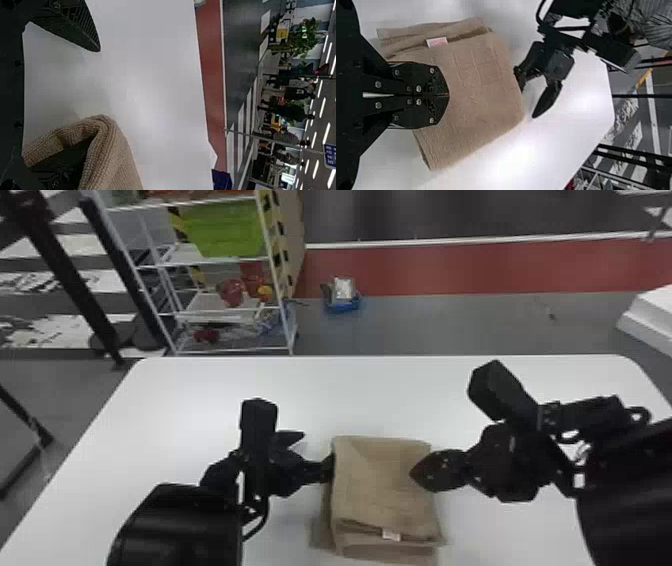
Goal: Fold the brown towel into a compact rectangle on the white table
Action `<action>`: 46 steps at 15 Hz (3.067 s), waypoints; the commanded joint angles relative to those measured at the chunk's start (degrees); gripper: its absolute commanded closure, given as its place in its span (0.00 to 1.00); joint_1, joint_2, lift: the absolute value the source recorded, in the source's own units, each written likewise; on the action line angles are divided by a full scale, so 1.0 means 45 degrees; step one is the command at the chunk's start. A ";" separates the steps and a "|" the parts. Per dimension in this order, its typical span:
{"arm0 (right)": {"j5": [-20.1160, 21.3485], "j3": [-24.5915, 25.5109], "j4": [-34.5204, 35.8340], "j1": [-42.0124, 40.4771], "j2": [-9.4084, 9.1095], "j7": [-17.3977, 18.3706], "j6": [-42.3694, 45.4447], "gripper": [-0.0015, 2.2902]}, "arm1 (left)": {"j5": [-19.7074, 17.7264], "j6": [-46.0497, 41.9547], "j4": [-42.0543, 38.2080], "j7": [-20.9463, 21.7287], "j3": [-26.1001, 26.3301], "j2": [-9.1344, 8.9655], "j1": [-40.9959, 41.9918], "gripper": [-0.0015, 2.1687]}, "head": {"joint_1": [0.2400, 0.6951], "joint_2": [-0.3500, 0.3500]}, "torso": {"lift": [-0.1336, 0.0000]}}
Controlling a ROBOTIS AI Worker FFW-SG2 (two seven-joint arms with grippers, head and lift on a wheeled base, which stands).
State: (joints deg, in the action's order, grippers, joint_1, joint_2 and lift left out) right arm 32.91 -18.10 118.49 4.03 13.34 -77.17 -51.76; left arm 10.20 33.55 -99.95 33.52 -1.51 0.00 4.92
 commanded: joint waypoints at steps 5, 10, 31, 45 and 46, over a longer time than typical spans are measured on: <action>0.0089 0.0565 -0.2698 0.1154 -0.0407 -0.0257 0.0963 0.65 | 0.0020 -0.0042 0.0024 0.0130 -0.0016 -0.0033 0.0000 0.05 | 1.00 0.62 | 0.07; 0.0206 0.0956 -0.3753 0.1584 -0.0700 -0.0257 0.1784 0.65 | 0.0059 -0.0120 0.0083 0.0169 -0.0035 -0.0033 -0.0020 0.05 | 1.00 0.60 | 0.07; 0.1046 0.0487 -0.5179 0.1975 -0.0758 -0.0257 0.3073 0.65 | 0.0312 0.1051 -0.0582 0.0247 -0.0113 -0.0033 0.0430 0.05 | 1.00 0.60 | 0.07; -0.1532 0.1405 -0.2542 0.2248 -0.0817 -0.0257 -0.1068 0.65 | 0.4336 0.1833 -0.1949 0.4368 -0.0094 -0.0033 0.0098 0.04 | 1.00 0.63 | 0.07; -0.1630 0.1151 -0.2191 0.2189 -0.0856 -0.0257 -0.1615 0.65 | 0.4336 0.1755 -0.1968 0.4427 -0.0152 -0.0033 0.0098 0.04 | 1.00 0.63 | 0.07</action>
State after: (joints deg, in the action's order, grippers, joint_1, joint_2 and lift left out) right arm 27.48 -12.19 105.76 13.98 9.63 -77.17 -53.94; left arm 29.65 41.75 -108.72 53.28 -1.94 0.00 5.38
